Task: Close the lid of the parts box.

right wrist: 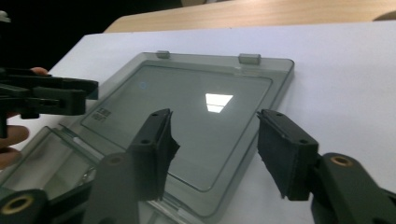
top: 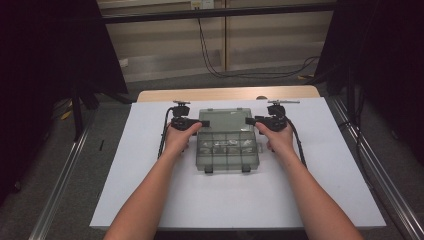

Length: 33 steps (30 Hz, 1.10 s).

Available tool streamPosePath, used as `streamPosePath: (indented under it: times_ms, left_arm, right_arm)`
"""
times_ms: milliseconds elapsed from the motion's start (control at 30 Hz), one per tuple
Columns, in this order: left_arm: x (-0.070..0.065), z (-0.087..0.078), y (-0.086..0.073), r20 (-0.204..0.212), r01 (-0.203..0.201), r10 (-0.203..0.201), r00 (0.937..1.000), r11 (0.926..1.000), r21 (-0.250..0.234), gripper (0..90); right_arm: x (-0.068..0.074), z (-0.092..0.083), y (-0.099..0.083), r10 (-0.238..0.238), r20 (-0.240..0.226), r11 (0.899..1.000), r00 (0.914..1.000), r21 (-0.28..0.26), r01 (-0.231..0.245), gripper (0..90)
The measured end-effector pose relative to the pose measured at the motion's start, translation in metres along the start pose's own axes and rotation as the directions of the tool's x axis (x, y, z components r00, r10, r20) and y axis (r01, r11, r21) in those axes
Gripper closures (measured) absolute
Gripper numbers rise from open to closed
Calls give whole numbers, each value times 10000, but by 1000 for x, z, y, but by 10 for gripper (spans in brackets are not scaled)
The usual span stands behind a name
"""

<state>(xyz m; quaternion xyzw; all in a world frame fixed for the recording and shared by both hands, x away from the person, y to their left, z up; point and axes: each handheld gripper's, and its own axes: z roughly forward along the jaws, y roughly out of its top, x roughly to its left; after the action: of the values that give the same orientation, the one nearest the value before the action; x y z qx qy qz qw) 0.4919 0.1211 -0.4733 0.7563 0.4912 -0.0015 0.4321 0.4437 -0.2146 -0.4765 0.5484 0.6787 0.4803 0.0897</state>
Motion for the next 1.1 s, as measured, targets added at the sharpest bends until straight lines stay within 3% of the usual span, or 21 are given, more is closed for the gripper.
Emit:
streamPosePath:
  times_ms: [167,233,367,467,533,767,833,867,933,1000,1100]
  left_arm:
    - [3,0,-1,-43,264,-265,9996,9996,-37,440]
    - [5,1,-1,29,367,-367,9993,9991,-206,456]
    - [7,2,-3,64,515,-515,9987,9987,-4,466]
    - [8,4,-5,195,720,-720,9972,9974,-10,467]
    - [10,5,-7,186,617,-618,9979,9981,59,463]
    - [12,5,-9,557,1191,-1191,9913,9929,21,476]
    - [13,5,-10,868,981,-984,9914,9951,77,522]
    - [13,5,-10,887,982,-980,9912,9952,26,527]
    - [11,2,-9,728,844,-816,9940,9958,-357,570]
    - [11,-2,-7,762,979,-927,9928,9930,-664,624]
    - [7,-10,-5,702,650,-582,9958,9931,-980,677]
  right_arm:
    - [-7,5,-4,460,205,9988,9987,143,-463,562]
    - [-8,7,-6,450,245,9987,9987,231,-456,568]
    - [-9,11,-8,530,277,9977,9982,400,-540,578]
    - [-10,12,-9,606,141,9966,9981,545,-613,580]
    - [-10,13,-9,822,-18,9950,9966,562,-820,565]
    - [-13,15,-11,1358,-326,9873,9902,878,-1325,513]
    - [-14,15,-11,1483,-439,9854,9880,905,-1439,523]
    - [-13,16,-11,1683,-762,9818,9828,1016,-1603,521]
    - [-11,16,-11,1394,-686,9874,9879,850,-1334,544]
    - [-8,12,-8,1201,-524,9917,9914,532,-1173,607]
    - [-5,3,-3,703,-421,9973,9966,228,-694,683]
